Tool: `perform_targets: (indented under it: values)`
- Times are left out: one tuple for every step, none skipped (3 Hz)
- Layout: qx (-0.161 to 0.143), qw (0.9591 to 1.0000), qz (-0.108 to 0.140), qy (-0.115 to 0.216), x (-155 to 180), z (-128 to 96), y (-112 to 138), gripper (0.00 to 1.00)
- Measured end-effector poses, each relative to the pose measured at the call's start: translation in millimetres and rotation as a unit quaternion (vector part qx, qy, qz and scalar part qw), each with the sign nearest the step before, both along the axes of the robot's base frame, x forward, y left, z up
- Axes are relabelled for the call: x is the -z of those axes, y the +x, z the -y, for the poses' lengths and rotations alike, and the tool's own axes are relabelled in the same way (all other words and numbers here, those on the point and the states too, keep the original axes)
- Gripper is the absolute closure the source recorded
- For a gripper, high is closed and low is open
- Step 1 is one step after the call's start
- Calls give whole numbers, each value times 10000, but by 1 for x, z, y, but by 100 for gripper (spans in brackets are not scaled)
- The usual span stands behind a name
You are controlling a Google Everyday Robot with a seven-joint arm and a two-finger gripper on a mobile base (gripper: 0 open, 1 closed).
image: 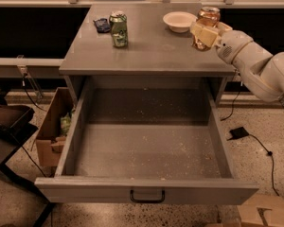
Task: Pick orange can from top drawer and place on counter
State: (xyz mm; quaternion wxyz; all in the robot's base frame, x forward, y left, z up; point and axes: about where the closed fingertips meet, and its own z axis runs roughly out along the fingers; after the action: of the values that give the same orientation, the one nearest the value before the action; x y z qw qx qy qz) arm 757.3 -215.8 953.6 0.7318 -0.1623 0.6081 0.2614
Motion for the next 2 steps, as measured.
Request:
perform_targets:
  values:
    - [10,9999,34,-121,10,-3,-6,100]
    - [44,9995,27,-301,27,-8,-15,100]
